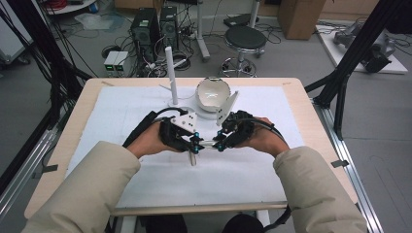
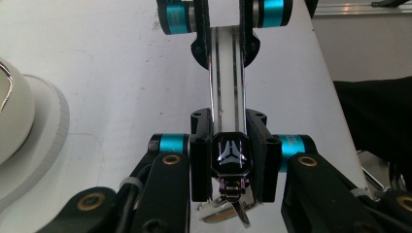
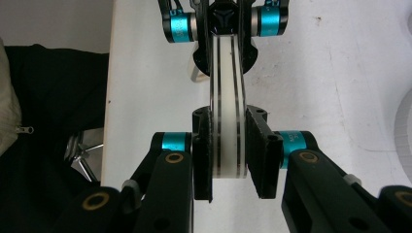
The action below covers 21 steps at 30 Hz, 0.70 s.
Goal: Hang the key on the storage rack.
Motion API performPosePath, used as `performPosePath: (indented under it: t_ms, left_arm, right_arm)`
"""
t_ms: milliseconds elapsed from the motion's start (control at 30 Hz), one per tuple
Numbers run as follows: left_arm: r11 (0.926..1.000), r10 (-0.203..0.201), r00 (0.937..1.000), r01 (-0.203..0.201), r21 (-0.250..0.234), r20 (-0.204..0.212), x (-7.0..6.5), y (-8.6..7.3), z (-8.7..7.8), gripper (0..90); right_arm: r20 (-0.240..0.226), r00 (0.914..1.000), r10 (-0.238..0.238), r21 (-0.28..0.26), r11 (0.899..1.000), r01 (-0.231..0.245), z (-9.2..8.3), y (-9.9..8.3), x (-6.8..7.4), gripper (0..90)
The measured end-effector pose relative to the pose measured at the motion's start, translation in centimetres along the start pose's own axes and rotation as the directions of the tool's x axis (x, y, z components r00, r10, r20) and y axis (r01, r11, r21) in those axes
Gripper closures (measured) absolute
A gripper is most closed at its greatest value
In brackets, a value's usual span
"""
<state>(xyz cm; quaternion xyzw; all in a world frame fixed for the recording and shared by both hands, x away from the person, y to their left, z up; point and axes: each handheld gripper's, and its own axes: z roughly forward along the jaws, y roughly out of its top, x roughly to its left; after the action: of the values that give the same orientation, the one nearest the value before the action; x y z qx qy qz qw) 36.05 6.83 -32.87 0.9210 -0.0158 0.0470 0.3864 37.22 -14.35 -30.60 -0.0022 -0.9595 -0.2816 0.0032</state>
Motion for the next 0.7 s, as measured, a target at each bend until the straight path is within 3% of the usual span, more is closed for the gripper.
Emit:
performPosePath:
  t_ms: [100,133,167,200,267,300,333,367,433,467,533,567,600,633,667,700]
  left_arm:
    - [1.0,-0.009,0.9999,0.009,-0.003,-0.009,-0.1,0.1,0.0,74.1]
    - [0.9999,-0.013,0.9999,0.013,-0.003,-0.002,-0.1,0.1,-0.1,74.1]
    - [0.9999,-0.012,0.9999,0.012,-0.007,-0.011,0.0,0.1,-0.1,74.1]
    - [0.9998,-0.021,0.9996,0.021,-0.006,-0.017,0.0,0.2,-0.2,74.1]
    - [0.9994,-0.029,0.9993,0.028,-0.019,-0.025,0.1,0.1,-0.5,74.1]
    - [0.9993,-0.032,0.9991,0.031,-0.021,-0.027,0.2,0.1,-0.7,74.1]
    - [0.9987,-0.041,0.9987,0.04,-0.03,-0.029,0.3,0.0,-0.9,74.1]
    - [0.9983,-0.046,0.9984,0.045,-0.037,-0.033,0.4,0.0,-1.2,74.1]
    - [0.9964,-0.063,0.9971,0.061,-0.059,-0.042,0.7,-0.3,-1.7,74.1]
    - [0.9946,-0.077,0.9959,0.074,-0.073,-0.046,0.9,-0.4,-2.0,74.1]
    - [0.9904,-0.103,0.9933,0.097,-0.099,-0.053,1.3,-0.7,-2.6,74.1]
    - [0.9876,-0.117,0.9914,0.111,-0.111,-0.057,1.5,-0.9,-3.0,74.1]
    - [0.9832,-0.136,0.9887,0.127,-0.131,-0.063,1.8,-1.1,-3.3,74.1]
    - [0.9801,-0.148,0.9864,0.137,-0.144,-0.071,2.0,-1.3,-3.7,74.1]
    - [0.9736,-0.172,0.9815,0.156,-0.166,-0.084,2.3,-1.5,-4.1,74.1]
    - [0.9702,-0.185,0.9785,0.168,-0.175,-0.09,2.4,-1.6,-4.4,74.1]
  right_arm:
    - [-0.002,1.0,0.006,-0.01,1.0,-0.006,0.0,-0.2,0.0,73.1]
    - [-0.011,0.9999,0.014,-0.019,1.0,-0.014,0.0,-0.2,-0.1,62.9]
    - [-0.004,0.9996,0.029,-0.048,0.998,-0.029,0.0,-0.3,-0.1,40.4]
    - [-0.004,0.9996,0.029,-0.048,0.998,-0.029,0.0,-0.3,-0.1,40.4]
    - [0.022,0.9953,0.094,-0.116,0.989,-0.091,0.1,-0.8,-0.1,7.5]
    - [0.022,0.9953,0.094,-0.116,0.989,-0.091,0.1,-0.8,-0.1,7.5]
    - [0.055,0.9943,0.091,-0.136,0.987,-0.083,0.0,-1.0,-0.1,0.3]
    - [0.089,0.9891,0.118,-0.173,0.98,-0.101,-0.2,-1.4,-0.1,0.5]
    - [0.104,0.9835,0.149,-0.209,0.97,-0.124,-0.7,-2.0,-0.2,0.5]
    - [0.138,0.9773,0.161,-0.243,0.962,-0.124,-1.2,-2.7,0.0,0.5]
    - [0.163,0.9713,0.173,-0.296,0.948,-0.119,-1.7,-3.3,0.3,0.5]
    - [0.163,0.9713,0.173,-0.296,0.948,-0.119,-1.7,-3.3,0.3,0.5]
    - [0.189,0.9642,0.186,-0.34,0.934,-0.114,-2.3,-4.3,0.5,0.5]
    - [0.189,0.9642,0.186,-0.34,0.934,-0.114,-2.3,-4.3,0.5,0.5]
    - [0.204,0.959,0.197,-0.364,0.925,-0.113,-2.6,-4.8,0.8,0.5]
    - [0.197,0.9543,0.225,-0.407,0.904,-0.129,-2.9,-5.6,1.1,0.5]
